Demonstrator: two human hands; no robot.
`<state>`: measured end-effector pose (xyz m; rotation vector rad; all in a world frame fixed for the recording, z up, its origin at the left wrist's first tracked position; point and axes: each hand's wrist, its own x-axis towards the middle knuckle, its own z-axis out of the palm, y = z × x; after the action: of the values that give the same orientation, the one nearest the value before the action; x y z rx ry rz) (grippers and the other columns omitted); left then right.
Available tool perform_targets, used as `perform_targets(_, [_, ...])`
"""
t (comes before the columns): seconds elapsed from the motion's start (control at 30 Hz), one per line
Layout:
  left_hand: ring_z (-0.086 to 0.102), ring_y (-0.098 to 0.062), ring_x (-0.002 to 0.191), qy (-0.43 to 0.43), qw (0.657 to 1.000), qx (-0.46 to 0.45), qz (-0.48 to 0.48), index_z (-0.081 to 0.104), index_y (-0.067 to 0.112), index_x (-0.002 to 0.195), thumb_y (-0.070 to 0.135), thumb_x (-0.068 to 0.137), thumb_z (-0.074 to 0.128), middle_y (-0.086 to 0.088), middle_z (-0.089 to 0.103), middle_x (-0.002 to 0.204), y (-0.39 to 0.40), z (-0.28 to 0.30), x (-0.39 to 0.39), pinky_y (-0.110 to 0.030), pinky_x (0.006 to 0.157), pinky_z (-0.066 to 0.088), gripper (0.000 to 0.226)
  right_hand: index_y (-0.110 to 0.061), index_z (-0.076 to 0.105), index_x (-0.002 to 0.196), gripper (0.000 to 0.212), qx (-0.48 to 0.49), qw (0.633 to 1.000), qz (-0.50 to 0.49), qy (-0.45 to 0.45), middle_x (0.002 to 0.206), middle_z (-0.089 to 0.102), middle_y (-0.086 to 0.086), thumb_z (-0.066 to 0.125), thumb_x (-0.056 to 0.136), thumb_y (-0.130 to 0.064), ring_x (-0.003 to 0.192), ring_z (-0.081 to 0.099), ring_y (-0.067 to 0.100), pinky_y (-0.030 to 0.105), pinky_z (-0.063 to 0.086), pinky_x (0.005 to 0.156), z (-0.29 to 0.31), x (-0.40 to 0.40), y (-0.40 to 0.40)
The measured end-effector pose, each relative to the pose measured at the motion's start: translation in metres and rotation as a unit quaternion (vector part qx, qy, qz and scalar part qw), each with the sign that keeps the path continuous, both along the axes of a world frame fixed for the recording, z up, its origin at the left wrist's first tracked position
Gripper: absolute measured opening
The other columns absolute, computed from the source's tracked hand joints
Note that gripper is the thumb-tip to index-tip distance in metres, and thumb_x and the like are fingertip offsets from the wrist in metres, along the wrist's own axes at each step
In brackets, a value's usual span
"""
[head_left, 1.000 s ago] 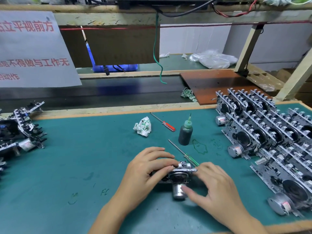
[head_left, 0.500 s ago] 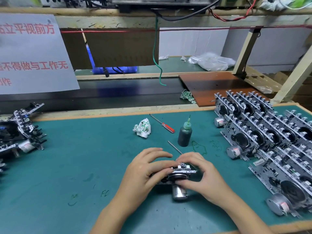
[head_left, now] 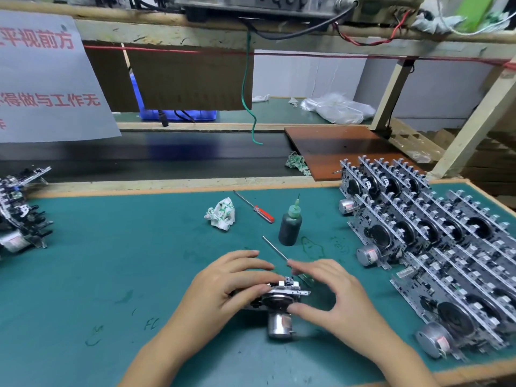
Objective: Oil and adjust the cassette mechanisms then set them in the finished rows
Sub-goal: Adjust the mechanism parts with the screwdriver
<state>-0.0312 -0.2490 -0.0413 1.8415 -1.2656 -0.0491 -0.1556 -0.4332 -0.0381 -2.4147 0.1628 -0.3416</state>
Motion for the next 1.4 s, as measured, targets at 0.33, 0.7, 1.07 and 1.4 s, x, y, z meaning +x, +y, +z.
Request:
perform_targets(0.33, [0.037, 0.006, 0.129, 0.020, 0.999, 0.030, -0.017, 0.055, 0.057, 0.117, 0.058, 0.090, 0.042, 0.033, 0.053, 0.125, 0.004, 0.008, -0.002, -0.013, 0.103, 0.031, 0.030, -0.054, 0.036, 0.133, 0.071, -0.180, 0.972, 0.090, 0.119, 0.119, 0.021, -0.054, 0.025, 0.071, -0.085, 0.129, 0.007, -0.021, 0.004, 0.000, 0.102, 0.000, -0.011, -0.002])
perform_targets(0.7, [0.053, -0.001, 0.083, -0.067, 0.996, 0.018, 0.049, 0.075, 0.037, 0.086, 0.052, 0.079, 0.059, 0.021, 0.059, 0.088, 0.028, 0.030, 0.007, -0.017, 0.074, 0.041, 0.022, -0.021, 0.051, 0.067, 0.041, -0.380, 0.917, 0.074, -0.098, 0.054, 0.048, -0.010, 0.037, 0.085, -0.055, 0.045, 0.049, 0.012, 0.022, 0.029, 0.037, 0.047, 0.017, 0.019])
perform_targets(1.07, [0.044, -0.002, 0.074, -0.248, 0.964, 0.081, -0.049, 0.066, 0.020, 0.082, 0.040, 0.088, 0.047, 0.012, 0.057, 0.076, -0.020, 0.087, -0.001, -0.015, 0.066, 0.037, 0.028, -0.020, 0.047, 0.060, 0.036, -0.359, 0.921, 0.081, -0.129, 0.051, 0.044, -0.008, 0.043, 0.088, -0.041, 0.041, 0.042, 0.013, 0.022, 0.030, 0.036, 0.073, -0.008, -0.015])
perform_targets(1.4, [0.039, -0.009, 0.078, -0.358, 0.919, -0.003, -0.165, 0.066, 0.011, 0.096, 0.028, 0.090, 0.064, 0.007, 0.046, 0.085, -0.209, 0.193, -0.033, -0.019, 0.066, 0.026, 0.019, -0.018, 0.042, 0.059, 0.043, -0.376, 0.910, -0.128, -0.118, 0.045, 0.034, -0.006, 0.039, 0.090, -0.048, 0.043, 0.033, 0.010, 0.028, 0.027, 0.048, 0.167, -0.087, -0.137])
